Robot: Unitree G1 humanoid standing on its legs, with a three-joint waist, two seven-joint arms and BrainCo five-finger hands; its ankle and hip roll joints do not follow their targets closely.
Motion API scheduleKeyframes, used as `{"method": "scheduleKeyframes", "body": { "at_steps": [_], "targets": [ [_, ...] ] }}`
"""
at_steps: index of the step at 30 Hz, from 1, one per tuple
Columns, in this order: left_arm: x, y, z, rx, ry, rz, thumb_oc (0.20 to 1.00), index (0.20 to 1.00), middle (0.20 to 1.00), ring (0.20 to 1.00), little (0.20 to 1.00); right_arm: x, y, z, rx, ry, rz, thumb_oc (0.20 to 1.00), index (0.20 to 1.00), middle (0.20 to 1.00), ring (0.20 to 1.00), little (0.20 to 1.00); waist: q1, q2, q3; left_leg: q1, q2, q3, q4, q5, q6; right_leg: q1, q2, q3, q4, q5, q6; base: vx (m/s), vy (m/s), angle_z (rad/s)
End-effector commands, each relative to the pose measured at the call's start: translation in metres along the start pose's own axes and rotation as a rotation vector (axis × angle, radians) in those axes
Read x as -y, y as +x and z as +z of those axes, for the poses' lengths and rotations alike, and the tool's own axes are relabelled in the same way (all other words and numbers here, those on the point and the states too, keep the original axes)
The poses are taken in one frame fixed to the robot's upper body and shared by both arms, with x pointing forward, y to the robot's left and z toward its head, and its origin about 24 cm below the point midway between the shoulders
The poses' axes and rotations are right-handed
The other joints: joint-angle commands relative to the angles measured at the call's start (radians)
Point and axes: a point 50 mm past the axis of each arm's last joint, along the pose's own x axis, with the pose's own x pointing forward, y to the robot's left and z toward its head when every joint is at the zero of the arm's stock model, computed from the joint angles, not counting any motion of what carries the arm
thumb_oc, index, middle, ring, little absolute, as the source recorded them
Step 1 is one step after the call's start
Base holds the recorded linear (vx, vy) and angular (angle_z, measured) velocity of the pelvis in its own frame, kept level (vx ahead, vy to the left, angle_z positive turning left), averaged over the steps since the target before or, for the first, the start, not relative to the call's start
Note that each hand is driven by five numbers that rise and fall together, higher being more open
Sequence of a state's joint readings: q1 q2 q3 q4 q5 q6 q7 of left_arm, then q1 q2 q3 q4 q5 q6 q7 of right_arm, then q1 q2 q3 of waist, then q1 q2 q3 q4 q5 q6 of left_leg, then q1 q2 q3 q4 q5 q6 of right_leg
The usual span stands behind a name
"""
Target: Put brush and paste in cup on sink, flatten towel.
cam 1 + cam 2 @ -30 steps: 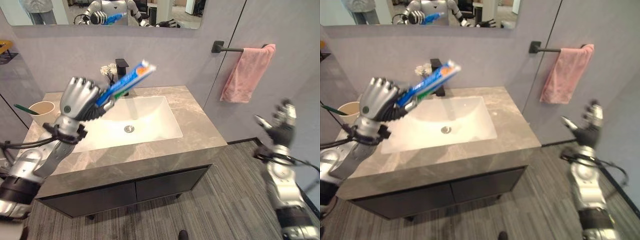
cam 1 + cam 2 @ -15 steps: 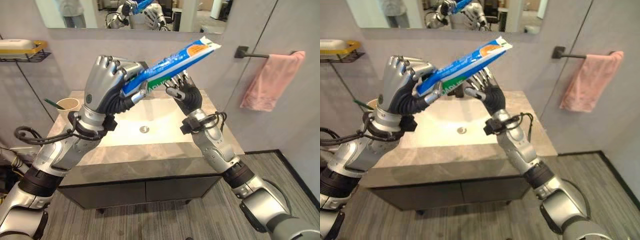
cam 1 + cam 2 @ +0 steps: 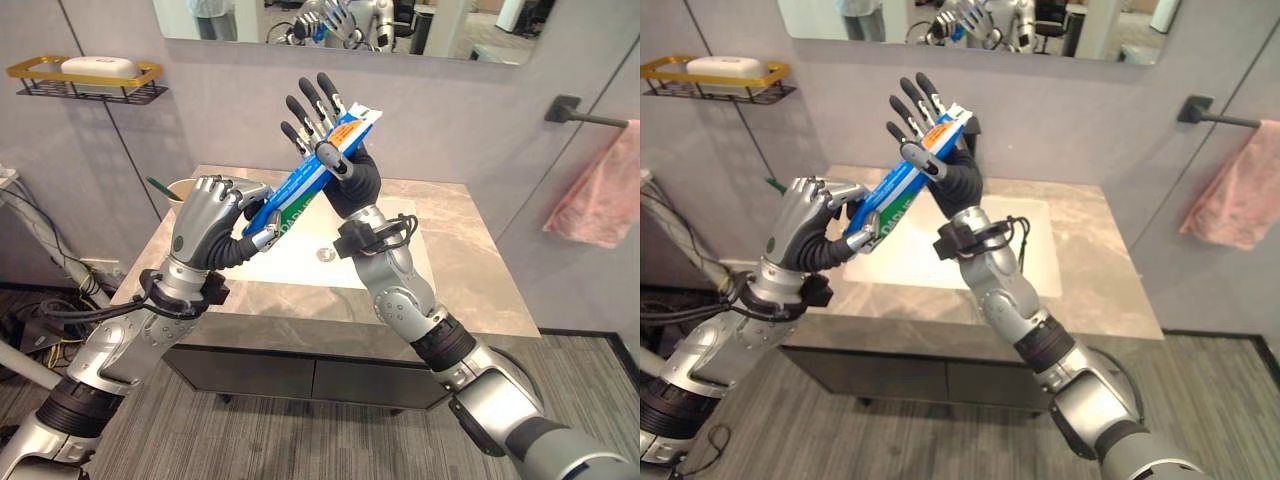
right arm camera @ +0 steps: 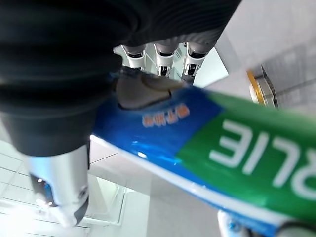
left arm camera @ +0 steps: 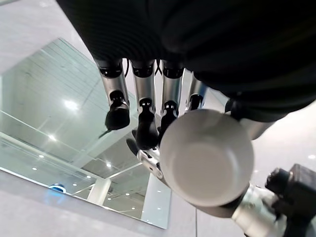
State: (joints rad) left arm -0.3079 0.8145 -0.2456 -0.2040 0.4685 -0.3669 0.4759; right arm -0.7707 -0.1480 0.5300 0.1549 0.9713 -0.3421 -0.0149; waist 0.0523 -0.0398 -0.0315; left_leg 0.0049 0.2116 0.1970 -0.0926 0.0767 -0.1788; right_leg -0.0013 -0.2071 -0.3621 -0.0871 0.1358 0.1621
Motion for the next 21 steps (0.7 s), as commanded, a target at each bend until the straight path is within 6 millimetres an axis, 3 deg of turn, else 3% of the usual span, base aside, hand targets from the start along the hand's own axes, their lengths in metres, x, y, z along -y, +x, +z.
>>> {"method": "scheduleKeyframes", "body": {
  "at_steps": [1,2,4,8,10,11,16,21],
  "targets": [
    [-0.018,0.017,-0.004,0.033,0.021,0.064,0.200,0.200,0.200,0.200,0.200,-0.043,0.033,0.044,0.206,0.048,0.199,0.492,0.492,0.492,0.492,0.492,0.015,-0.042,0.038,0.037,-0.028,-0.035,0.005,-0.032,0.027,0.060,-0.037,0.010,0.010,-0.009,0.044,0.02,0.000,0.12],
    [-0.018,0.017,-0.004,0.032,0.021,0.065,0.200,0.200,0.200,0.200,0.200,-0.043,0.033,0.044,0.205,0.048,0.199,0.363,0.363,0.363,0.363,0.363,0.014,-0.041,0.037,0.037,-0.028,-0.035,0.005,-0.032,0.027,0.060,-0.037,0.010,0.010,-0.009,0.045,0.02,0.003,0.10],
    [-0.016,0.014,-0.004,0.015,0.014,0.069,0.200,0.200,0.200,0.200,0.200,-0.043,0.032,0.043,0.207,0.065,0.195,0.200,0.200,0.200,0.200,0.200,0.019,-0.043,0.040,0.036,-0.028,-0.037,0.005,-0.033,0.028,0.060,-0.037,0.009,0.010,-0.010,0.044,0.00,0.002,0.02],
    [-0.014,0.008,-0.008,-0.023,0.013,0.071,0.200,0.200,0.200,0.200,0.200,-0.041,0.032,0.039,0.196,0.080,0.174,0.200,0.200,0.200,0.200,0.200,0.024,-0.046,0.041,0.035,-0.028,-0.041,0.005,-0.032,0.029,0.062,-0.038,0.003,0.014,-0.013,0.043,0.00,0.000,0.00],
    [-0.013,0.004,-0.010,-0.053,0.015,0.082,0.595,0.595,0.595,0.595,0.595,-0.040,0.032,0.040,0.208,0.079,0.152,0.200,0.200,0.200,0.200,0.200,0.031,-0.047,0.044,0.030,-0.029,-0.046,0.005,-0.030,0.029,0.063,-0.038,-0.002,0.014,-0.015,0.042,0.00,0.000,0.00],
    [-0.012,0.002,-0.011,-0.067,0.012,0.087,1.000,1.000,1.000,1.000,1.000,-0.038,0.032,0.040,0.213,0.077,0.136,0.200,0.200,0.200,0.200,0.200,0.032,-0.048,0.045,0.028,-0.029,-0.048,0.005,-0.030,0.029,0.062,-0.039,-0.004,0.014,-0.015,0.042,0.00,0.008,0.03],
    [-0.014,-0.005,-0.013,-0.112,0.011,0.133,1.000,1.000,1.000,1.000,1.000,-0.030,0.033,0.045,0.249,0.036,0.055,0.200,0.200,0.200,0.200,0.200,0.046,-0.052,0.050,0.014,-0.031,-0.062,0.005,-0.029,0.030,0.061,-0.041,-0.016,0.016,-0.016,0.042,0.00,0.002,0.11],
    [-0.010,-0.030,-0.017,-0.211,-0.026,0.123,1.000,1.000,1.000,1.000,1.000,-0.014,0.045,0.062,0.316,-0.058,-0.075,0.200,0.200,0.200,0.200,0.200,0.092,-0.064,0.057,-0.010,-0.037,-0.099,0.005,-0.022,0.030,0.069,-0.044,-0.050,0.015,-0.014,0.043,0.01,-0.009,0.14]
  ]
}}
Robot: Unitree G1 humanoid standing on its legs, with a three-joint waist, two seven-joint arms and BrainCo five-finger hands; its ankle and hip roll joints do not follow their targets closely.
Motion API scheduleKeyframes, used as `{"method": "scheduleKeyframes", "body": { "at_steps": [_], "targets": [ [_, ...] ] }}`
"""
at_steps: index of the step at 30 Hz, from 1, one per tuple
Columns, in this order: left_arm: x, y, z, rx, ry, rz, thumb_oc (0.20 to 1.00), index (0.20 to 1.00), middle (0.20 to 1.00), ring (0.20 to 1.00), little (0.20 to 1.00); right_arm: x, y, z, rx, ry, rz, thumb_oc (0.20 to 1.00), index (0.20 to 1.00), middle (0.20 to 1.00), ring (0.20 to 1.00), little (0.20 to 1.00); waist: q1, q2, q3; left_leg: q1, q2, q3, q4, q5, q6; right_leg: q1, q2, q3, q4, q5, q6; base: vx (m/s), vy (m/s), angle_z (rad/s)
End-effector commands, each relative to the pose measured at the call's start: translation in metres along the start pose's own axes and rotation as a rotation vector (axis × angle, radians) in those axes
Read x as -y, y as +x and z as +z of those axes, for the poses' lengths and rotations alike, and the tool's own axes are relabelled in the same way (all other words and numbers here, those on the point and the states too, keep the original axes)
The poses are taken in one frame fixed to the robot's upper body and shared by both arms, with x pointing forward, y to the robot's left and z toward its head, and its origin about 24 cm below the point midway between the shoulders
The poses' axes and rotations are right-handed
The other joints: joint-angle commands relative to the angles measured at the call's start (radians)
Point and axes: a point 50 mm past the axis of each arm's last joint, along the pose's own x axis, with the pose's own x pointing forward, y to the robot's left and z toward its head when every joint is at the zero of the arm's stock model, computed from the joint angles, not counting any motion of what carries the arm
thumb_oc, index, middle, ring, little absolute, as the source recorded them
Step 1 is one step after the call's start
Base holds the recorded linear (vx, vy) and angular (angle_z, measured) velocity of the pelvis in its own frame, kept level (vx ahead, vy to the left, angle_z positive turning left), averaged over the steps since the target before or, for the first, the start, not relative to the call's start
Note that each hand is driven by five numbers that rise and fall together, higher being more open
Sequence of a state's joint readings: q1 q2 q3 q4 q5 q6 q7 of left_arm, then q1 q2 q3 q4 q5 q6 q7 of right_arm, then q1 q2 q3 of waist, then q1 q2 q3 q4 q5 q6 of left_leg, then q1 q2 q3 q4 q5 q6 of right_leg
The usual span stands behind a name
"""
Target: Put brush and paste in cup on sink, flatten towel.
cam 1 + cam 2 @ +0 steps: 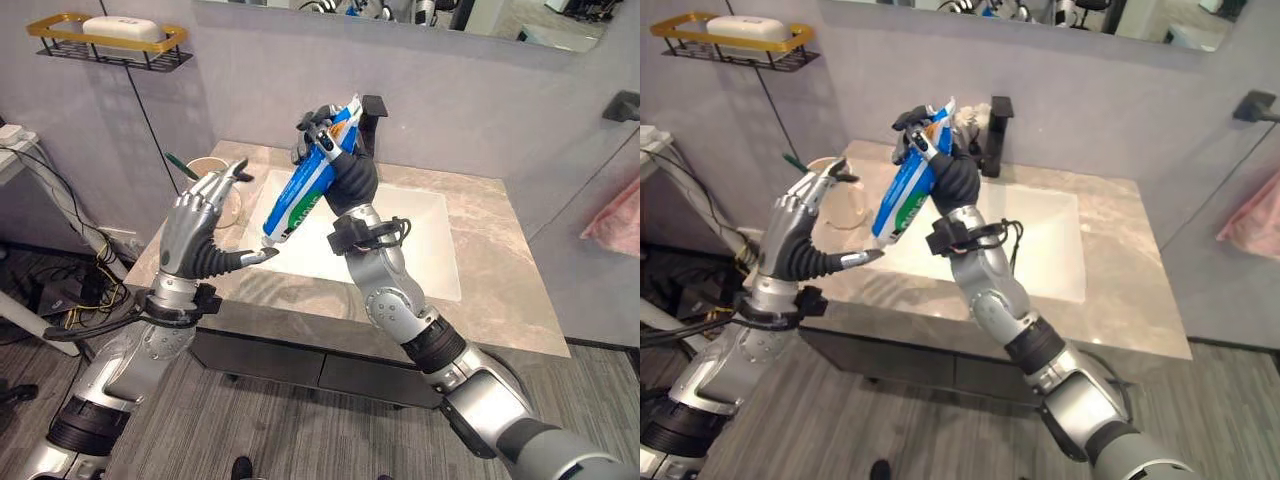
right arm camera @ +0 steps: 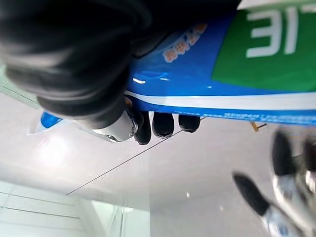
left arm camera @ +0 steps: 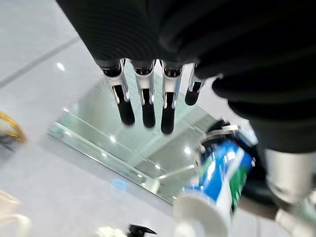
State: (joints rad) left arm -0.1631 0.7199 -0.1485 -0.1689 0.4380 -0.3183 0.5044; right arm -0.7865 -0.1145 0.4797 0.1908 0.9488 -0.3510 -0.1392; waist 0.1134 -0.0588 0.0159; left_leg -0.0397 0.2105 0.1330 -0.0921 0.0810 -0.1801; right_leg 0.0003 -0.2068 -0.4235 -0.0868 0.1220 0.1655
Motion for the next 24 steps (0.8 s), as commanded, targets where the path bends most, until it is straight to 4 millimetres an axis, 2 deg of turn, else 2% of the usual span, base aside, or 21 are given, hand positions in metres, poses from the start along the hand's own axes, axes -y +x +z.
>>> {"method": "scheduleKeyframes", "body": {
  "at_steps": [1,2,4,5,6,8,9,10,14,15,16,20,24],
  "targets": [
    [-0.014,-0.001,0.001,0.011,-0.019,0.059,1.000,1.000,1.000,1.000,1.000,-0.030,0.041,0.061,0.299,-0.050,0.068,0.200,0.200,0.200,0.200,0.200,0.041,-0.047,0.010,0.029,-0.038,-0.043,0.005,-0.024,0.031,0.070,-0.044,0.004,0.014,0.000,0.040,0.01,-0.009,0.17],
    [-0.014,-0.001,0.001,0.011,-0.019,0.059,1.000,1.000,1.000,1.000,1.000,-0.030,0.042,0.061,0.299,-0.050,0.067,0.200,0.200,0.200,0.200,0.200,0.040,-0.048,0.010,0.028,-0.038,-0.044,0.005,-0.024,0.031,0.070,-0.044,0.003,0.014,0.000,0.040,0.02,-0.009,0.18],
    [-0.013,-0.014,-0.005,-0.042,-0.035,0.042,1.000,1.000,1.000,1.000,1.000,-0.029,0.049,0.073,0.344,-0.091,0.037,0.200,0.200,0.200,0.200,0.200,0.068,-0.048,0.014,0.019,-0.042,-0.063,0.005,-0.020,0.031,0.077,-0.045,-0.013,0.012,0.000,0.041,0.01,-0.009,0.25],
    [-0.014,-0.026,-0.009,-0.096,-0.064,0.033,1.000,1.000,1.000,1.000,1.000,-0.029,0.056,0.085,0.392,-0.109,0.014,0.200,0.200,0.200,0.200,0.200,0.090,-0.049,0.018,0.011,-0.046,-0.083,0.005,-0.022,0.030,0.086,-0.045,-0.031,0.011,-0.003,0.044,-0.01,-0.004,0.30],
    [-0.014,-0.026,-0.009,-0.095,-0.064,0.033,1.000,1.000,1.000,1.000,1.000,-0.030,0.056,0.085,0.393,-0.109,0.015,0.200,0.200,0.200,0.200,0.200,0.088,-0.051,0.018,0.007,-0.049,-0.085,0.005,-0.017,0.032,0.083,-0.047,-0.033,0.011,0.001,0.043,0.00,-0.005,0.27],
    [-0.012,-0.038,-0.016,-0.157,-0.088,0.014,1.000,1.000,1.000,1.000,1.000,-0.033,0.061,0.099,0.443,-0.145,0.015,0.200,0.200,0.200,0.200,0.200,0.113,-0.053,0.020,-0.008,-0.055,-0.106,0.005,-0.012,0.033,0.086,-0.049,-0.054,0.010,0.004,0.045,-0.01,-0.007,0.28],
    [-0.010,-0.054,-0.023,-0.225,-0.083,-0.037,1.000,1.000,1.000,1.000,1.000,-0.035,0.065,0.111,0.483,-0.186,0.012,0.200,0.200,0.200,0.200,0.200,0.139,-0.052,0.023,-0.015,-0.057,-0.125,0.005,-0.013,0.033,0.093,-0.047,-0.070,0.009,0.001,0.048,0.02,-0.019,0.39],
    [-0.008,-0.061,-0.027,-0.253,-0.077,-0.071,1.000,1.000,1.000,1.000,1.000,-0.036,0.066,0.118,0.505,-0.210,0.015,0.200,0.200,0.200,0.200,0.200,0.150,-0.053,0.025,-0.022,-0.060,-0.134,0.005,-0.011,0.034,0.095,-0.048,-0.080,0.008,0.001,0.050,0.01,-0.014,0.42],
    [0.006,-0.102,-0.042,-0.457,-0.152,-0.192,1.000,1.000,1.000,1.000,1.000,-0.041,0.076,0.135,0.539,-0.319,0.018,0.200,0.200,0.200,0.200,0.200,0.196,-0.059,0.031,-0.044,-0.071,-0.172,0.005,-0.004,0.038,0.102,-0.050,-0.111,0.007,0.001,0.056,0.00,-0.005,0.31],
    [0.007,-0.101,-0.042,-0.456,-0.154,-0.192,1.000,1.000,1.000,1.000,1.000,-0.041,0.076,0.135,0.540,-0.320,0.018,0.200,0.200,0.200,0.200,0.200,0.196,-0.058,0.031,-0.045,-0.071,-0.173,0.005,-0.004,0.038,0.102,-0.050,-0.112,0.007,0.001,0.056,0.01,-0.002,0.14],
    [0.008,-0.109,-0.046,-0.497,-0.156,-0.213,1.000,1.000,1.000,1.000,1.000,-0.040,0.078,0.139,0.547,-0.343,0.011,0.200,0.200,0.200,0.200,0.200,0.204,-0.059,0.031,-0.048,-0.074,-0.178,0.005,-0.003,0.040,0.104,-0.050,-0.117,0.006,0.001,0.057,0.01,0.006,0.22],
    [0.023,-0.154,-0.060,-0.731,-0.189,-0.303,1.000,1.000,1.000,1.000,1.000,-0.040,0.085,0.143,0.535,-0.478,0.001,0.200,0.200,0.200,0.200,0.200,0.240,-0.065,0.036,-0.059,-0.084,-0.193,0.005,0.000,0.047,0.106,-0.053,-0.129,0.004,0.002,0.062,0.01,0.013,0.23],
    [0.030,-0.164,-0.059,-0.770,-0.230,-0.351,1.000,1.000,1.000,1.000,1.000,-0.033,0.089,0.146,0.534,-0.567,-0.039,0.200,0.200,0.200,0.200,0.200,0.253,-0.064,0.038,-0.068,-0.090,-0.204,0.005,0.001,0.050,0.107,-0.055,-0.137,0.004,0.003,0.065,0.00,0.006,0.04]
  ]
}}
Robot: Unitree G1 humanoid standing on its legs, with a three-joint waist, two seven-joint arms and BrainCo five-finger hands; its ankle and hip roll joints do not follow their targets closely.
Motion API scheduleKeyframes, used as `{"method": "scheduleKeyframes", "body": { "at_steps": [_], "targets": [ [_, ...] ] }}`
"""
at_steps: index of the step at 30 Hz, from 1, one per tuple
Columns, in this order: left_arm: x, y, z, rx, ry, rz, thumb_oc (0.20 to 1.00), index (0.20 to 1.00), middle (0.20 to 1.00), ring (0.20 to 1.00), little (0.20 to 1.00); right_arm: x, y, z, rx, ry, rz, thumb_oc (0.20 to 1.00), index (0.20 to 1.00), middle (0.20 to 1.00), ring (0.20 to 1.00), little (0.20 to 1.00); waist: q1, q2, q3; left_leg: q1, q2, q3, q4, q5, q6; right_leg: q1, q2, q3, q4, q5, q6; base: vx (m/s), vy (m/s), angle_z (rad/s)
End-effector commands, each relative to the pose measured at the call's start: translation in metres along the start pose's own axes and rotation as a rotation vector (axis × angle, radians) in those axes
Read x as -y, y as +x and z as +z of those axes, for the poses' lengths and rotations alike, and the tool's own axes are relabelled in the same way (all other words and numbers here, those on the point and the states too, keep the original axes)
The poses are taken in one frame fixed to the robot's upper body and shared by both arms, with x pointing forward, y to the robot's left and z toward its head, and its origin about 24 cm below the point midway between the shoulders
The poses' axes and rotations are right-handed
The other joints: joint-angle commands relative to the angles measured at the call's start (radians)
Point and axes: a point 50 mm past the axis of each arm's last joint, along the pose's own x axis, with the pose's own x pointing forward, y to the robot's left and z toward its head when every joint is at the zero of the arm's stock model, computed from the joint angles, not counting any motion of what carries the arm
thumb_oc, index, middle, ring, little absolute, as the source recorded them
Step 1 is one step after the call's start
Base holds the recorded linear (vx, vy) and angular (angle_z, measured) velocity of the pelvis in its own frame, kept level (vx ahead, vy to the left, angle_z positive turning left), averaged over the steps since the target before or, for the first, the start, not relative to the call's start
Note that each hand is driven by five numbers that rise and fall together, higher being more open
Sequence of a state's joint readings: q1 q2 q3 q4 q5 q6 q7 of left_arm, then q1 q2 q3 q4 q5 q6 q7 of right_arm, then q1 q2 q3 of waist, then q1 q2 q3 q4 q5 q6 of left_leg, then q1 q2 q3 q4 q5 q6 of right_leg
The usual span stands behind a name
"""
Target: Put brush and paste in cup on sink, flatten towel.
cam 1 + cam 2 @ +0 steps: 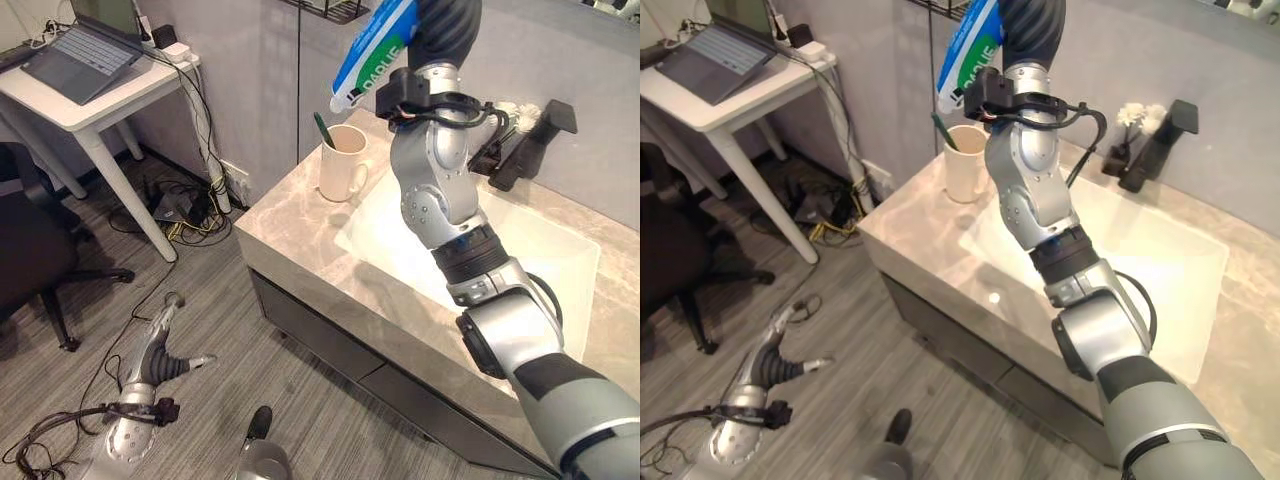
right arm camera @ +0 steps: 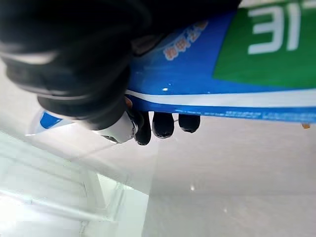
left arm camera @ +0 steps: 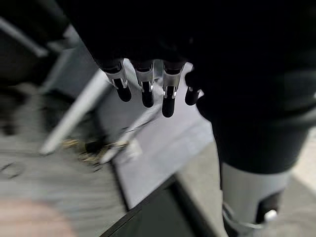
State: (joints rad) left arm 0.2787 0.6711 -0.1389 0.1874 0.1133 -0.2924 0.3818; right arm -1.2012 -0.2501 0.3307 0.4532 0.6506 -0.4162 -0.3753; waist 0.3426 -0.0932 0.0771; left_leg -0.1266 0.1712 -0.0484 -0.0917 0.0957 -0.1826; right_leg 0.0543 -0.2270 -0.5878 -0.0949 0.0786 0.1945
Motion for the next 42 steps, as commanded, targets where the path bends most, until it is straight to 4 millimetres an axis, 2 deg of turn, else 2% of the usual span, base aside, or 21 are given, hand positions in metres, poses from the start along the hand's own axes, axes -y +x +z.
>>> {"method": "scheduleKeyframes", "body": {
  "at_steps": [1,5,7,9,18,30,42],
  "targets": [
    [0.006,0.009,0.017,0.090,-0.061,-0.059,1.000,1.000,1.000,1.000,1.000,-0.004,0.031,0.043,0.177,-0.137,0.044,0.200,0.200,0.200,0.200,0.200,0.028,-0.029,-0.022,0.015,-0.053,-0.027,0.004,-0.012,0.052,0.053,-0.036,0.023,0.012,0.048,0.037,0.00,0.000,0.00],
    [0.014,0.009,0.016,0.080,-0.077,-0.117,1.000,1.000,1.000,1.000,1.000,0.008,0.037,0.044,0.179,-0.279,0.016,0.200,0.200,0.200,0.200,0.200,0.038,-0.024,-0.018,-0.001,-0.062,-0.042,0.004,-0.010,0.054,0.048,-0.040,0.010,0.011,0.051,0.044,0.01,0.020,0.17],
    [0.016,0.009,0.016,0.081,-0.078,-0.128,1.000,1.000,1.000,1.000,1.000,0.010,0.038,0.043,0.176,-0.323,0.011,0.200,0.200,0.200,0.200,0.200,0.037,-0.026,-0.021,0.001,-0.060,-0.048,0.004,-0.029,0.050,0.054,-0.036,0.020,0.009,0.036,0.054,0.07,-0.024,0.07],
    [0.017,0.009,0.016,0.086,-0.068,-0.147,1.000,1.000,1.000,1.000,1.000,0.023,0.042,0.043,0.168,-0.388,-0.028,0.200,0.200,0.200,0.200,0.200,0.045,-0.023,-0.017,-0.010,-0.064,-0.054,0.004,-0.031,0.051,0.048,-0.038,0.015,0.009,0.041,0.059,0.00,0.019,0.10],
    [0.020,0.016,0.019,0.103,-0.048,-0.175,1.000,1.000,1.000,1.000,1.000,0.053,0.047,0.052,0.161,-0.467,-0.116,0.200,0.200,0.200,0.200,0.200,0.055,-0.012,-0.005,-0.051,-0.090,-0.086,0.004,-0.022,0.054,0.039,-0.053,-0.015,0.009,0.057,0.067,0.01,0.028,0.11],
    [0.023,0.021,0.021,0.116,-0.032,-0.171,1.000,1.000,1.000,1.000,1.000,0.048,0.048,0.051,0.162,-0.460,-0.114,0.200,0.200,0.200,0.200,0.200,0.058,-0.018,0.005,-0.080,-0.122,-0.102,0.004,-0.025,0.065,0.031,-0.068,-0.036,0.010,0.077,0.067,0.02,0.025,0.09],
    [0.026,0.026,0.022,0.107,-0.038,-0.144,1.000,1.000,1.000,1.000,1.000,0.036,0.036,0.024,0.081,-0.370,-0.105,0.200,0.200,0.200,0.200,0.200,0.053,-0.036,0.019,-0.072,-0.127,-0.090,0.004,-0.034,0.074,0.032,-0.072,-0.023,0.013,0.085,0.067,0.00,0.004,0.02]
  ]
}}
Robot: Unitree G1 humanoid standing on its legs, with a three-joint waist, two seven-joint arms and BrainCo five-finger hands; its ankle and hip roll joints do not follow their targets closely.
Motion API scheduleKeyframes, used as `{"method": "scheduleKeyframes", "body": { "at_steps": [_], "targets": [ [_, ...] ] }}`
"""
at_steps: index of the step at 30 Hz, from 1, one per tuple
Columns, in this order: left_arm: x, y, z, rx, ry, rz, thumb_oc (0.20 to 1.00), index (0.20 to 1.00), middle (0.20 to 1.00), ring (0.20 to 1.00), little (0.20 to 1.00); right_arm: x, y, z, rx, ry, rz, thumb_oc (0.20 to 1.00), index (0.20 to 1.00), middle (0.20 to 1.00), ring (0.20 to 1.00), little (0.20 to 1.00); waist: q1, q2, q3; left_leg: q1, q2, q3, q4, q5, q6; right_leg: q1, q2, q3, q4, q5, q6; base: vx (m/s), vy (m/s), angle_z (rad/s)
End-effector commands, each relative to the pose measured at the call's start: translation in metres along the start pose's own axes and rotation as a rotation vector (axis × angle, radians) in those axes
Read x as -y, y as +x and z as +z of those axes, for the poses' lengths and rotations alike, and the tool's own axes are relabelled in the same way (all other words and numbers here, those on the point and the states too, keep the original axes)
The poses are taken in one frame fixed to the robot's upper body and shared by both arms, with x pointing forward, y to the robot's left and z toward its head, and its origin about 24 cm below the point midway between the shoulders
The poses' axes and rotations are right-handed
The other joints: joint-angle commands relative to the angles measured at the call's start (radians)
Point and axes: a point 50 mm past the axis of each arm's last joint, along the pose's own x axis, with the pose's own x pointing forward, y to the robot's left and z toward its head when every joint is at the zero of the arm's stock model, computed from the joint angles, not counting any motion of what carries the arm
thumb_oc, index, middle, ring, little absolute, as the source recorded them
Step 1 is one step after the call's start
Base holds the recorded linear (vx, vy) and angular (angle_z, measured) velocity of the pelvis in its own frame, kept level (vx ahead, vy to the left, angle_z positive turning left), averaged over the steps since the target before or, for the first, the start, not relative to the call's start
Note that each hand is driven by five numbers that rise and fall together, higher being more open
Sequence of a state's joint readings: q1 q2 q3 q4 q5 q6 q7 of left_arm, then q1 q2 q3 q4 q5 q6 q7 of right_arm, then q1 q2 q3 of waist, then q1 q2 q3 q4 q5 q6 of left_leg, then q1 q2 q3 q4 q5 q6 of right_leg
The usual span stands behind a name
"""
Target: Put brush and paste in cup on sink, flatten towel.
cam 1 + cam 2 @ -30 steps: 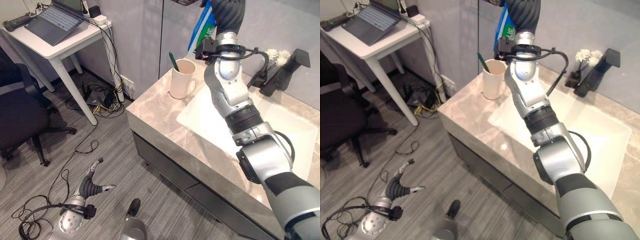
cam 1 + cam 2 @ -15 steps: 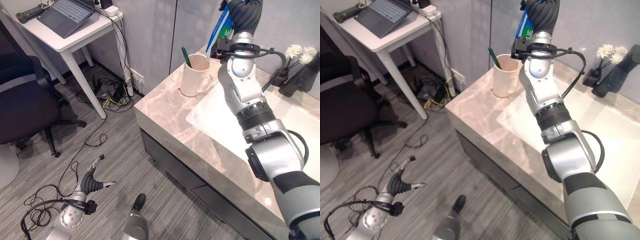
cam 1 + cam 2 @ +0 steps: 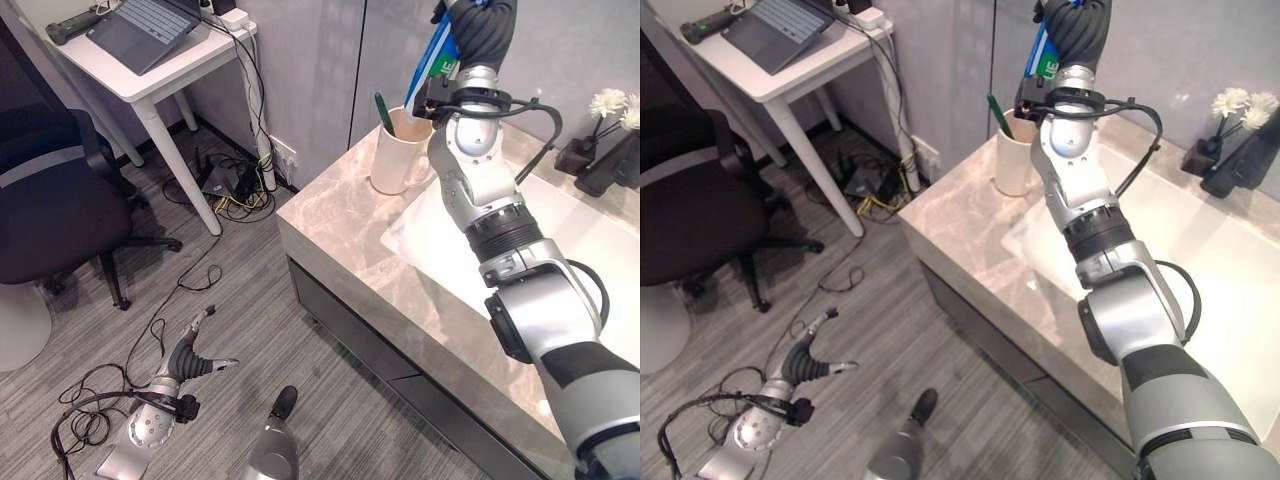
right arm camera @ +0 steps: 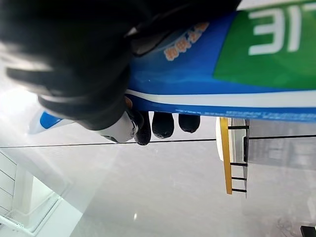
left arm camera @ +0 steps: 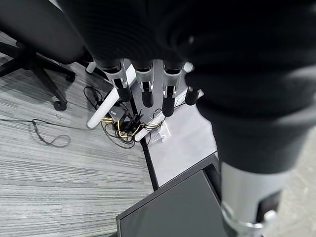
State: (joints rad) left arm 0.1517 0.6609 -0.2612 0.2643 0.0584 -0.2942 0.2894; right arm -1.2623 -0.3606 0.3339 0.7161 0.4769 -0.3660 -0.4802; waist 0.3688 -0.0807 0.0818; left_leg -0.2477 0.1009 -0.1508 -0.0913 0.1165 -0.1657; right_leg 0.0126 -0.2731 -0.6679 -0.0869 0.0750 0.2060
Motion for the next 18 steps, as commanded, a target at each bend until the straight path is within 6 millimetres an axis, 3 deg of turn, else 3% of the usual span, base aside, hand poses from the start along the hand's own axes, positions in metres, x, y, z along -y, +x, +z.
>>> {"method": "scheduleKeyframes", "body": {
  "at_steps": [1,10,18],
  "targets": [
    [0.000,0.008,0.011,0.074,0.023,0.003,1.000,1.000,1.000,1.000,1.000,-0.010,0.018,0.039,0.142,0.035,0.042,0.200,0.200,0.200,0.200,0.200,0.025,-0.049,0.015,0.050,-0.057,0.013,0.004,-0.055,0.058,0.072,-0.026,0.058,0.005,0.089,0.056,0.00,0.000,0.00],
    [0.004,0.008,0.010,0.062,0.024,0.006,1.000,1.000,1.000,1.000,1.000,-0.024,0.000,0.013,0.047,0.070,0.079,0.200,0.200,0.200,0.200,0.200,0.013,-0.052,0.022,0.061,-0.055,0.023,0.004,-0.061,0.063,0.074,-0.026,0.067,0.005,0.088,0.056,0.00,0.000,0.00],
    [0.006,0.008,0.010,0.064,0.029,0.003,1.000,1.000,1.000,1.000,1.000,-0.024,-0.006,-0.002,-0.010,0.034,0.086,0.200,0.200,0.200,0.200,0.200,0.010,-0.057,0.025,0.066,-0.055,0.029,0.004,-0.065,0.066,0.070,-0.025,0.075,0.005,0.092,0.056,0.00,0.001,-0.01]
  ]
}}
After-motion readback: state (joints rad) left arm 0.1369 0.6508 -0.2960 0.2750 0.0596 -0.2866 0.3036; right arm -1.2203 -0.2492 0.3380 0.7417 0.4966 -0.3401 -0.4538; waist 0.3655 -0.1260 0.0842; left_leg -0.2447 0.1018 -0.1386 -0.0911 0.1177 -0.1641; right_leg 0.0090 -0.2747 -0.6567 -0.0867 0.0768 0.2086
